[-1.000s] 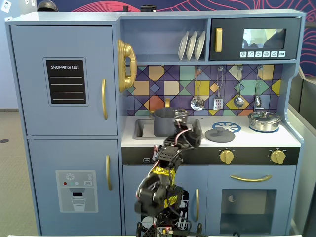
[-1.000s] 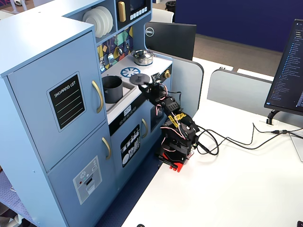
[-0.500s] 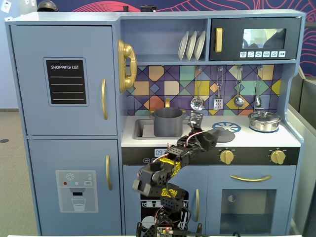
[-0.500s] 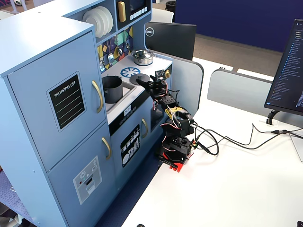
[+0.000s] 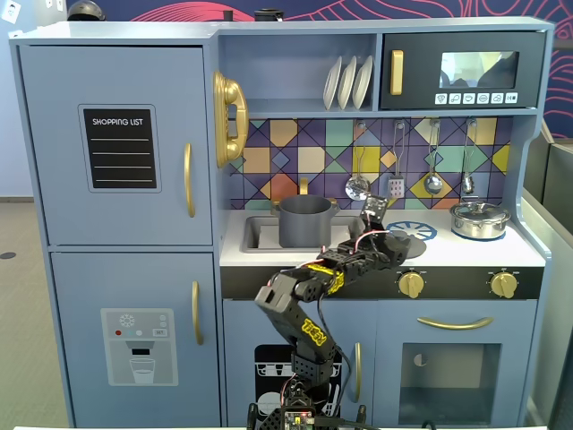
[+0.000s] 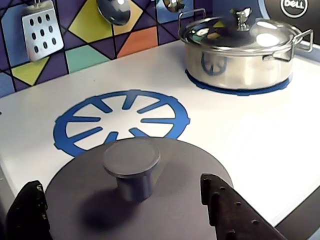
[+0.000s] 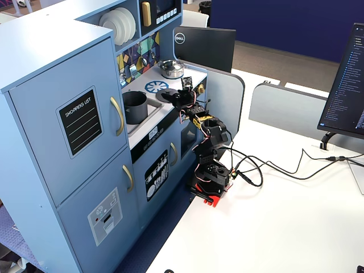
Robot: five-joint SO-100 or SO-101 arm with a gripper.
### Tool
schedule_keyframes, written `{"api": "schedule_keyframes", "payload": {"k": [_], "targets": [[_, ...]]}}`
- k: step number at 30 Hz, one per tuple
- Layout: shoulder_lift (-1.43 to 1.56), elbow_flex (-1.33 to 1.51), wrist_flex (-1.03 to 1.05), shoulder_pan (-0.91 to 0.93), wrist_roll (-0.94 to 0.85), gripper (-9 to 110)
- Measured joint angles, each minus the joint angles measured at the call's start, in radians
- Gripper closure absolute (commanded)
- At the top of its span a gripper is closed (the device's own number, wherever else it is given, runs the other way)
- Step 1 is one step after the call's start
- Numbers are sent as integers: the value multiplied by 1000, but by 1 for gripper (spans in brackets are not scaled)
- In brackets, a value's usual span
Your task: Pick up the lid from the counter and put it on the gray recipient
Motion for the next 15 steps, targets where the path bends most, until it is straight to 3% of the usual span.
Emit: {"api": "schedule_keyframes", "payload": {"k": [15], "targets": [[-249, -149, -71, -31, 0, 72]]}}
